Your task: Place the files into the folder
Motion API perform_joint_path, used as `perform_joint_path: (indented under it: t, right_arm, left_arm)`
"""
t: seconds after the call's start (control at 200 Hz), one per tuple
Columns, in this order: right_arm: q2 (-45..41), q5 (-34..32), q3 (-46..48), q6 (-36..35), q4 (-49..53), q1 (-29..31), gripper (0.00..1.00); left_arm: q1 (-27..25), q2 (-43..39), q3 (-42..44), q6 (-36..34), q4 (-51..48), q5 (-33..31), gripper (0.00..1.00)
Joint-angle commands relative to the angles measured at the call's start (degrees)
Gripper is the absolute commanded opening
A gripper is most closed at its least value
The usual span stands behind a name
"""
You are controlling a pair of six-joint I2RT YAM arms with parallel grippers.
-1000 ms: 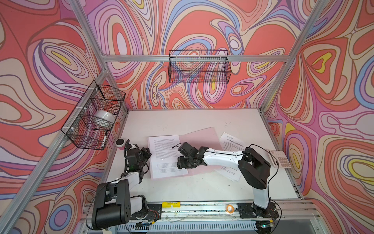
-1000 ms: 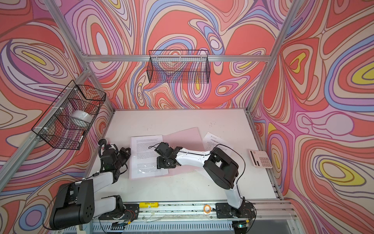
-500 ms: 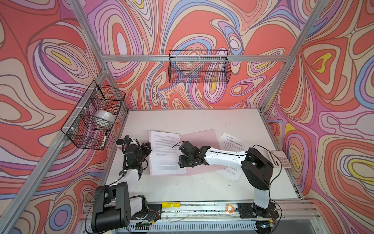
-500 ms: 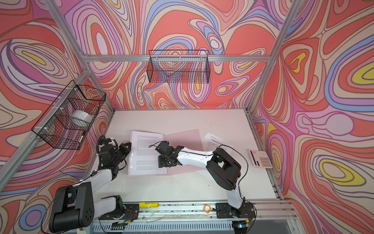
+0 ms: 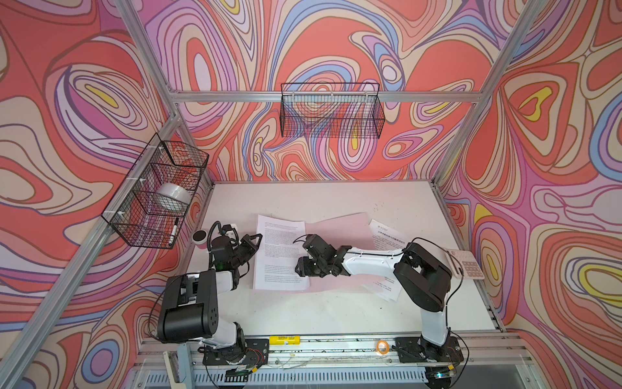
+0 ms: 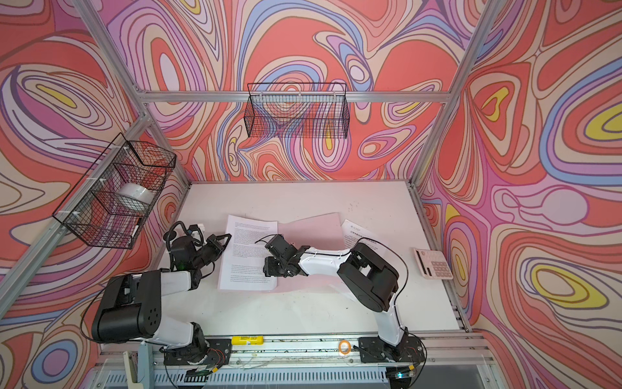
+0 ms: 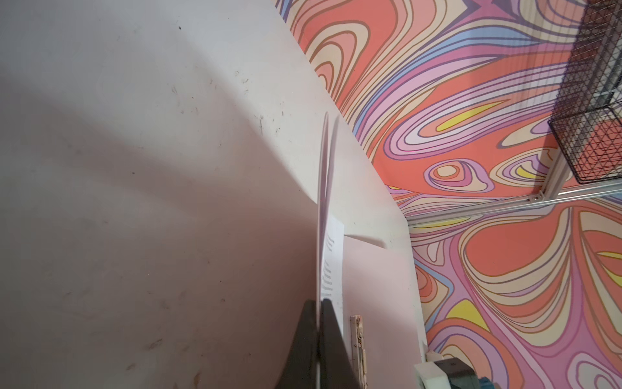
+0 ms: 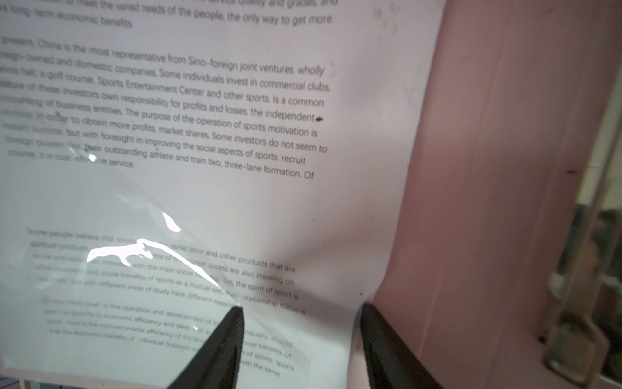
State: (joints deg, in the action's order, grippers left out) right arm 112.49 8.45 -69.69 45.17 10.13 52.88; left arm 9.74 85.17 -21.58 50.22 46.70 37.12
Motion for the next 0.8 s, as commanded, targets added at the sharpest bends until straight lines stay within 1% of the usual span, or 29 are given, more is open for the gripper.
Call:
perform_joint_path:
  t: [0.0, 0.08, 0.125, 0.175, 0.21, 0.23, 0.24, 0.265, 0.316, 0.401, 0.471, 0.501, 0.531, 0.606, 0.671, 0.736, 0.796]
  right_arm:
    - [-2.8, 1.5, 2.0, 1.3, -2.2, -1.7, 0.58]
    - [-5.4, 2.4, 3.5, 1.5, -2.9, -3.8, 0.59]
    - [-6.9, 3.2, 4.2, 1.6, -3.2, -5.2, 0.59]
    - [-8.4, 4.2, 4.5, 1.5, -2.7, -6.9, 0.59]
    - [-9.3, 4.4, 4.6, 1.1, -2.2, -7.8, 0.6]
    - [-9.8, 4.3, 4.5, 0.7, -1.6, -8.2, 0.6]
    - [-10.0, 4.2, 4.4, 0.5, -1.3, -8.5, 0.6]
    - [-10.6, 4.2, 4.3, 0.1, -0.8, -9.0, 0.61]
    - [-10.6, 3.8, 3.8, -0.6, 0.7, -10.1, 0.61]
    - [-10.3, 2.8, 2.1, -2.7, 3.5, -11.7, 0.6]
    - [-8.0, 0.2, -1.5, -5.6, 7.6, -12.0, 0.57]
    - [-6.8, -0.8, -3.2, -7.0, 9.1, -12.0, 0.55]
    - [-5.7, -1.4, -4.9, -8.1, 10.4, -12.0, 0.5]
    - [-3.1, -1.7, -6.8, -9.3, 10.5, -12.0, 0.31]
    - [-0.4, 0.4, -8.5, -9.5, 10.3, -12.2, 0.18]
    - [1.8, 1.1, -10.3, -9.0, 11.8, -12.2, 0.17]
    - [2.0, 0.8, -9.5, -7.9, 11.2, -12.2, 0.17]
  left_arm:
    - [-0.3, -0.9, -0.5, -0.2, 1.8, 2.2, 0.0]
    - [-0.3, -2.4, -3.1, -2.2, -3.0, 1.8, 0.0]
    - [-0.3, -3.8, -5.0, -4.0, -7.3, 1.7, 0.0]
    - [-0.4, -5.9, -7.2, -6.6, -14.2, -0.2, 0.0]
    - [-0.8, -7.2, -7.4, -8.0, -17.1, -1.9, 0.0]
    - [-0.9, -8.0, -7.4, -8.6, -18.1, -2.6, 0.0]
    - [-0.9, -8.3, -9.0, -9.0, -18.7, -2.9, 0.0]
    - [-1.0, -9.0, -9.9, -9.6, -20.0, -3.5, 0.0]
    - [-1.0, -9.5, -10.8, -10.3, -21.6, -3.6, 0.0]
    - [-1.0, -9.5, -12.5, -11.1, -23.5, -2.3, 0.0]
    - [-1.3, -9.1, -14.1, -12.3, -25.9, -1.1, 0.0]
    - [-1.6, -9.1, -14.3, -12.8, -26.4, -0.9, 0.0]
    - [-1.9, -9.2, -14.4, -13.2, -26.7, -0.8, 0.0]
    - [-2.5, -9.1, -15.0, -14.5, -28.1, -0.8, 0.0]
    - [-2.9, -8.8, -15.5, -15.3, -29.2, -1.0, 0.0]
    - [-3.0, -8.6, -15.5, -15.3, -29.4, -1.5, 0.0]
    - [-3.1, -8.6, -15.4, -15.4, -29.5, -1.9, 0.0]
